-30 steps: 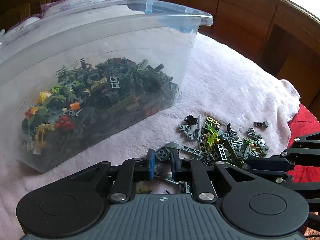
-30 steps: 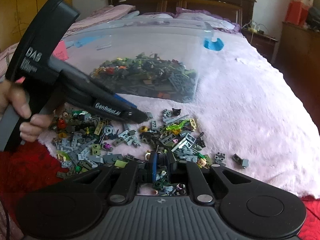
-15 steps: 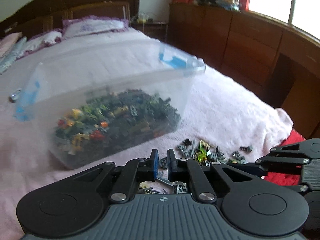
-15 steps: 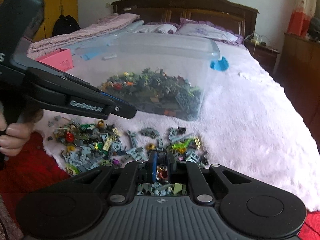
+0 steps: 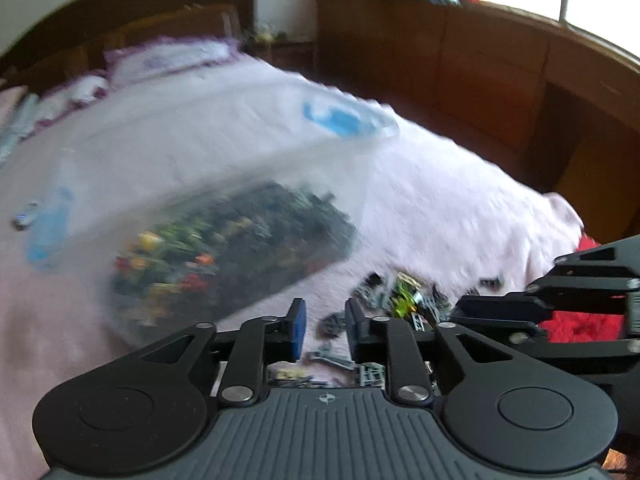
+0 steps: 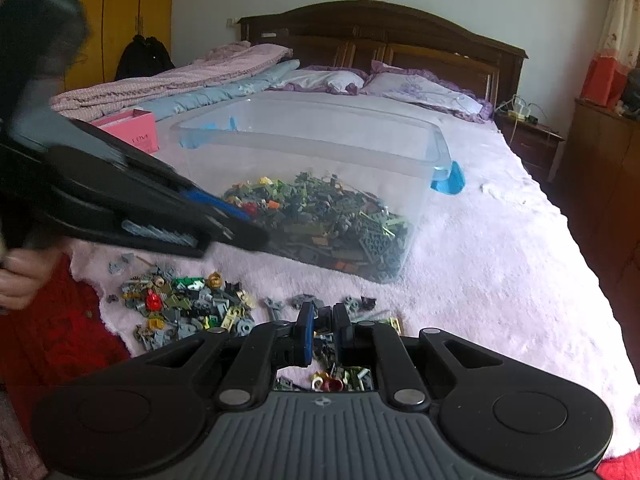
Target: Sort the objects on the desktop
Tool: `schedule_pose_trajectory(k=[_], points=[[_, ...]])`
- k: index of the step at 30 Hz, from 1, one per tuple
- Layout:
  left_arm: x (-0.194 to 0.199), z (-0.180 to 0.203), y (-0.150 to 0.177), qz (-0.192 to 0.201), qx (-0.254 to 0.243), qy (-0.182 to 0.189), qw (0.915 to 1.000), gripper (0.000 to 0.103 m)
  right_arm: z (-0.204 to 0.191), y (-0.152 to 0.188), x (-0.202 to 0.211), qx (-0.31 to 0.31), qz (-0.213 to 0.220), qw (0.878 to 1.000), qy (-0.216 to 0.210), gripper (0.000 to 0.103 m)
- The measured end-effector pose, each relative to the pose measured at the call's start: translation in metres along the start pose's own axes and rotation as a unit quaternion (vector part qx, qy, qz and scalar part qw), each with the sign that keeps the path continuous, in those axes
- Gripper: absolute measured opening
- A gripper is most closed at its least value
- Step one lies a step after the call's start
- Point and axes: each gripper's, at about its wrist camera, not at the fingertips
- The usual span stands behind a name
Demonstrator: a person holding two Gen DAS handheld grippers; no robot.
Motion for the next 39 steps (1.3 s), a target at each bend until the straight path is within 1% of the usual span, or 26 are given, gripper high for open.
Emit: schedule_pose_trajectory(k=[2, 3, 5, 7, 9, 10, 11, 12, 14, 19, 23, 30, 36, 39], points=[[-0.02, 0.002, 0.0, -0.014, -0.022, 0.016, 0.9995, 0.04, 0.002, 0.004, 0.0, -0.006, -0.005, 1.0, 0.002, 0.011], [-0.028, 0.003, 0.0, -0.025, -0.029, 0.018, 0.9991, 0.042, 0.004, 0.006, 0.0, -0.01, -0.008, 1.0, 0.003, 0.011], [-0.045, 0.005, 0.001, -0.045, -0.041, 0.023, 0.9979, 0.043, 0.008, 0.011, -0.002, -0.019, -0.012, 1.0, 0.005, 0.011], [-0.058, 0.002, 0.0, -0.063, -0.032, 0.021, 0.9973, 0.043, 0.012, 0.014, -0.004, -0.03, -0.016, 0.999, 0.008, 0.011], [-0.064, -0.003, 0.002, -0.067, -0.008, 0.027, 0.9974, 0.043, 0.016, 0.018, -0.007, -0.04, -0.02, 0.999, 0.009, 0.011], [-0.066, -0.006, 0.004, -0.068, 0.005, 0.029, 0.9972, 0.035, 0.017, 0.02, -0.008, -0.043, -0.022, 0.999, 0.009, 0.011], [-0.068, -0.008, 0.005, -0.069, 0.016, 0.031, 0.997, 0.017, 0.018, 0.021, -0.01, -0.046, -0.024, 0.999, 0.009, 0.011], [-0.07, -0.011, 0.007, -0.069, 0.028, 0.032, 0.9967, 0.017, 0.019, 0.023, -0.011, -0.049, -0.026, 0.998, 0.009, 0.011], [-0.069, -0.011, 0.01, -0.06, 0.034, 0.029, 0.9972, 0.016, 0.02, 0.026, -0.014, -0.052, -0.029, 0.998, 0.008, 0.011], [-0.05, -0.001, 0.012, -0.03, 0.025, 0.012, 0.9992, 0.016, 0.019, 0.029, -0.018, -0.055, -0.033, 0.998, 0.005, 0.011], [-0.025, 0.0, 0.008, -0.007, 0.033, 0.006, 0.9994, 0.016, 0.017, 0.025, -0.017, -0.051, -0.026, 0.998, 0.005, 0.011], [0.009, 0.003, 0.003, 0.017, 0.051, -0.02, 0.9984, 0.016, 0.007, 0.011, -0.011, -0.029, -0.01, 1.0, 0.003, 0.011], [0.041, -0.003, -0.001, 0.041, 0.066, -0.048, 0.9958, 0.016, -0.002, -0.005, -0.004, -0.003, 0.009, 1.0, -0.003, 0.011], [0.049, -0.007, -0.005, 0.051, 0.071, -0.056, 0.9946, 0.016, -0.004, -0.016, -0.001, 0.007, 0.02, 1.0, -0.006, 0.011]])
Point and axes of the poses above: each gripper's, at about its wrist camera, not at the fingertips, and x roughly against the way its jaws point, z to its right, y to its underside, and after that the axes turned 3 degrees about x, right-handed
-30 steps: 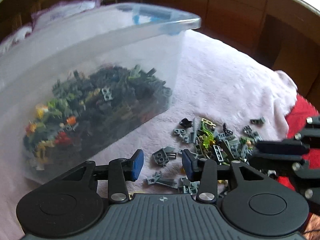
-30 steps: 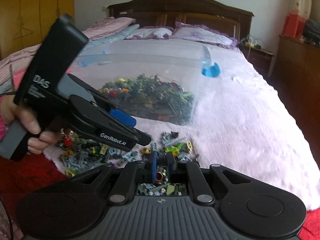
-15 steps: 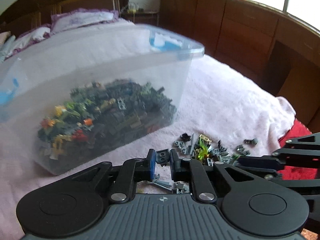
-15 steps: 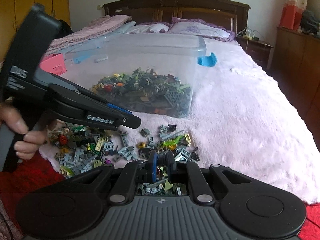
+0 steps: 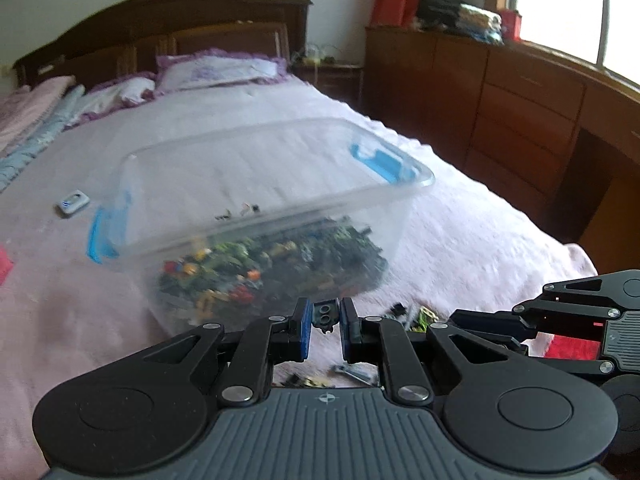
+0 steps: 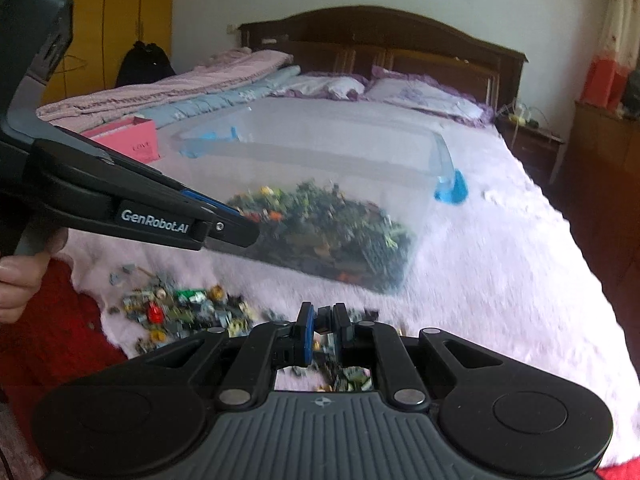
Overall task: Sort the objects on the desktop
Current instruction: 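Carry both held pieces over the clear bin and open both tools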
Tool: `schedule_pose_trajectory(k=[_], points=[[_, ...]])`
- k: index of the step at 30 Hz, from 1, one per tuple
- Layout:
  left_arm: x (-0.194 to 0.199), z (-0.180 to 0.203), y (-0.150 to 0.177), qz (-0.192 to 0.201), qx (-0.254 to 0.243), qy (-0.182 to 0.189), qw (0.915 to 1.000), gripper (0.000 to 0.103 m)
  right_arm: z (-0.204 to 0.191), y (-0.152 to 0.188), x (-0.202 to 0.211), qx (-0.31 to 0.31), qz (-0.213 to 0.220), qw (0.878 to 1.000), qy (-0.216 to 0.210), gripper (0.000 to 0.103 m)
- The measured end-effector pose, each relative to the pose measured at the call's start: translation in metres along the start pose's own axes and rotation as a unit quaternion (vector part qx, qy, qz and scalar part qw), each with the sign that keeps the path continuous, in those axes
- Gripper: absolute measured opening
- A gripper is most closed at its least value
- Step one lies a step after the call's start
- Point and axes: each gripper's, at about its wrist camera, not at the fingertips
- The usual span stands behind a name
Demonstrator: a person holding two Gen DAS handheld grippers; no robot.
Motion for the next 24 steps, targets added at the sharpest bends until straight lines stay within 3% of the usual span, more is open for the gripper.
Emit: schedule_pose_trajectory(k=[24], points=[[0.013, -0.025, -0.049, 0.063, 0.019, -0.033, 0.9973, 0.016, 0.003, -0.081, -0.013, 0.061, 0.06, 0.996, -0.004, 0.011]])
Point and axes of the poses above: each gripper's, at about its wrist camera, not at the fingertips, and x roughly against the way its jaws point, z to its right, y to its underside, and after that the axes turned 3 degrees about x, right-handed
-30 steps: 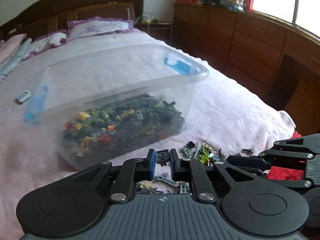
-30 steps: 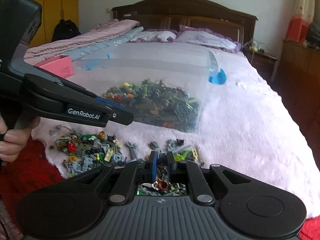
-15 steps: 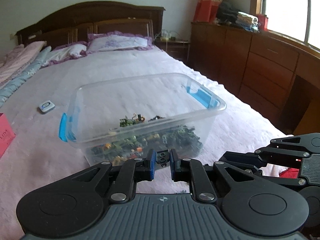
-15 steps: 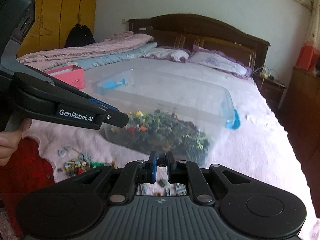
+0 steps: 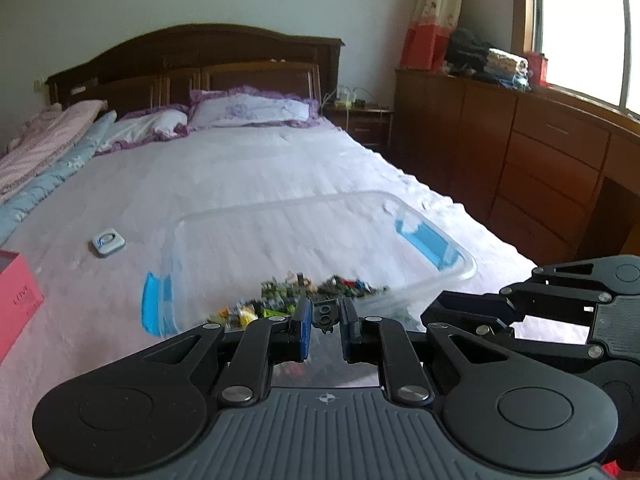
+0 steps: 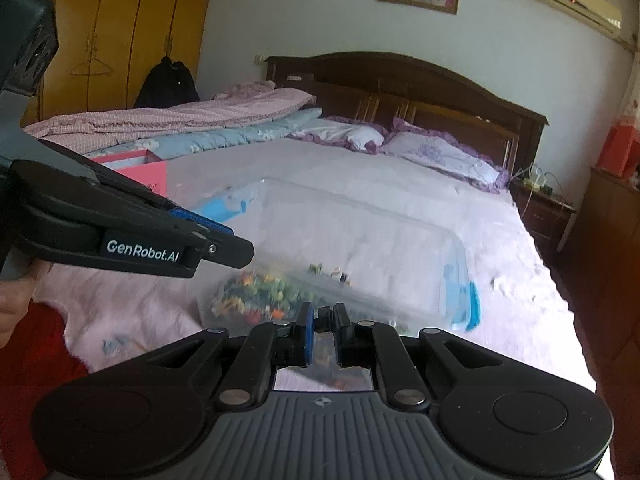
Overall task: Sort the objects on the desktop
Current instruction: 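Carry both held pieces over the clear bin and open both tools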
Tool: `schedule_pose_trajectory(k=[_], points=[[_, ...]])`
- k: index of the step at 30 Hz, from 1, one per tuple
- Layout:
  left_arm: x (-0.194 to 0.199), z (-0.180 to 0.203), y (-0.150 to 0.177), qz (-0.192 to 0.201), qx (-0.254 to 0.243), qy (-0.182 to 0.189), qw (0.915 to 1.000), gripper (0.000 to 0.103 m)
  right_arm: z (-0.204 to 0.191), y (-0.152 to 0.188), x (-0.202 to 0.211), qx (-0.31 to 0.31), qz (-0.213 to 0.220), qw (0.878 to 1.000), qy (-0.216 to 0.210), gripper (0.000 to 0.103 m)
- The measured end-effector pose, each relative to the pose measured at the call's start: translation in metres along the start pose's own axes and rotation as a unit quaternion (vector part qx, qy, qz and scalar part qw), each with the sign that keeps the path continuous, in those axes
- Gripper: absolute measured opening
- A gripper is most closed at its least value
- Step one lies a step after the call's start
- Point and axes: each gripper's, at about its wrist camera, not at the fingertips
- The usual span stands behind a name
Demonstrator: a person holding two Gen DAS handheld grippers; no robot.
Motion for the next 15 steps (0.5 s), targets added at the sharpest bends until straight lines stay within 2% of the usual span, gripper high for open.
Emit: schedule_pose_trajectory(k=[6, 12, 15], points=[[-0.025, -0.008, -0.02, 0.003, -0.002, -0.007, 1.0, 0.016, 0.013, -0.029, -0.029, 0.006, 0.014, 1.0, 0.008, 0.011], [-0.052, -0.016, -0.028, -0.009, 0.007, -0.019, 0.9998, 0.017, 0.028, -0.044, -0.068, -0.016, -0.015, 1.0, 0.013, 0.011], [-0.058, -0.021, -0.027, -0.018, 0.017, -0.029, 0.9993, 0.026, 0.033, -0.045, -0.083, -0.026, -0.036, 0.999, 0.019, 0.013]])
Point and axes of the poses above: each gripper's, at about its wrist camera, not at the fingertips, and x roughly against the way its jaws point, z to its right, y to its underside, and after that the axes turned 3 degrees about x, right-handed
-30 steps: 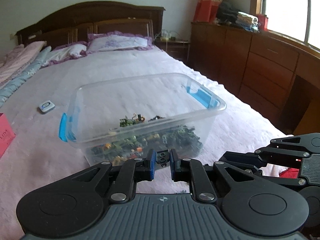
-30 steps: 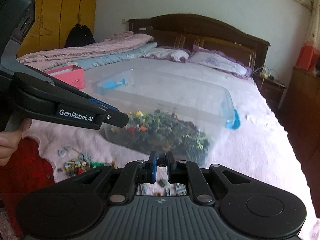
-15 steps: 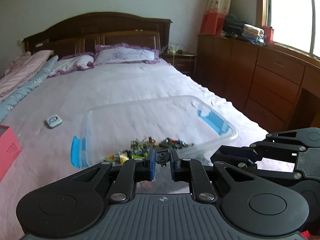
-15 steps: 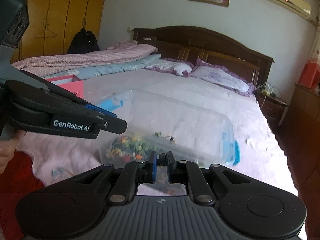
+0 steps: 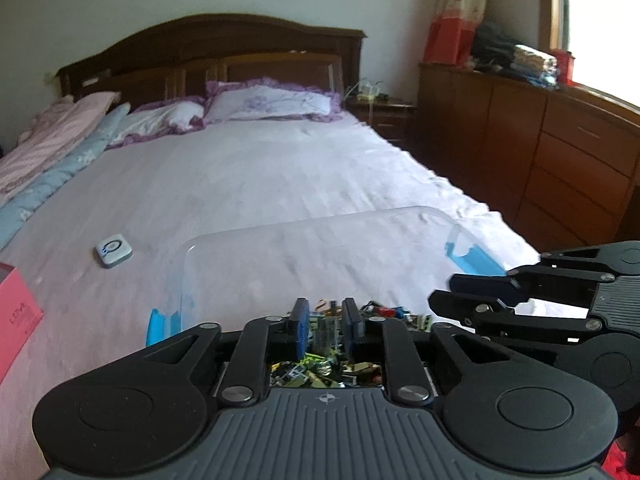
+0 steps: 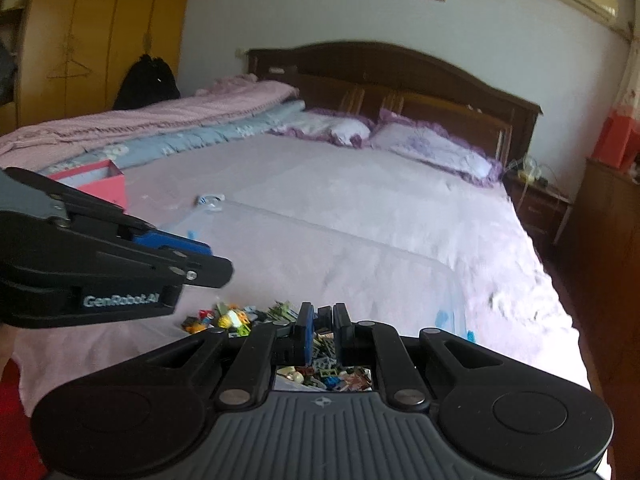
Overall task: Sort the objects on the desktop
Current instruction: 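Carry both held pieces over the clear bin and open both tools, then move both open tools back down to the loose Lego pile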
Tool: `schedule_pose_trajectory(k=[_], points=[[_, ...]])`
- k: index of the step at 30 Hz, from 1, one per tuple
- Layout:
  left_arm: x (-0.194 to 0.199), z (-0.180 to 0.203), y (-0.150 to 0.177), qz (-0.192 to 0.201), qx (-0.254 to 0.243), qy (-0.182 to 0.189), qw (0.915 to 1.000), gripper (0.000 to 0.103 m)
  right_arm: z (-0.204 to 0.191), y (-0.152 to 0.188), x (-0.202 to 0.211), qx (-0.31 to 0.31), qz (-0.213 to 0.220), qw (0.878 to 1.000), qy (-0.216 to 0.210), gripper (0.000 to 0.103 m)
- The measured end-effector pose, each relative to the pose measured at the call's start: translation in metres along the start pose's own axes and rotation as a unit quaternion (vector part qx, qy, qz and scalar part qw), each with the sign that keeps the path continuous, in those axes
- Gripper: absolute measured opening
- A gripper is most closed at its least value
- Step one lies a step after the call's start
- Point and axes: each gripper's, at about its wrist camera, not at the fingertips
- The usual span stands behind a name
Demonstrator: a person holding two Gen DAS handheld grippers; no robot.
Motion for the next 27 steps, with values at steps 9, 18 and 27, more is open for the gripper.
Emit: schedule_pose_trajectory(k=[9, 18, 27], points=[[0.018, -0.005, 0.005, -0.016, 0.035, -0.042, 0.9983, 0.076, 0.003, 0.009, 0.0, -0.038, -0.016, 0.999, 0.027, 0.049], [0.044, -0.006, 0.019, -0.05, 0.061, -0.077, 0.9939, 0.099, 0.008, 0.029, 0.029, -0.097, -0.064, 0.993, 0.023, 0.068], [0.068, 0.004, 0.037, -0.069, 0.053, -0.096, 0.9915, 0.103, -0.006, 0.051, 0.05, -0.105, -0.112, 0.988, 0.024, 0.076]])
Point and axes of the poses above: each gripper's, at about its wrist camera, not at the fingertips, and x roughly against the way its jaws point, z to its right, y to its underside, and after that the axes turned 3 degrees about x, right-handed
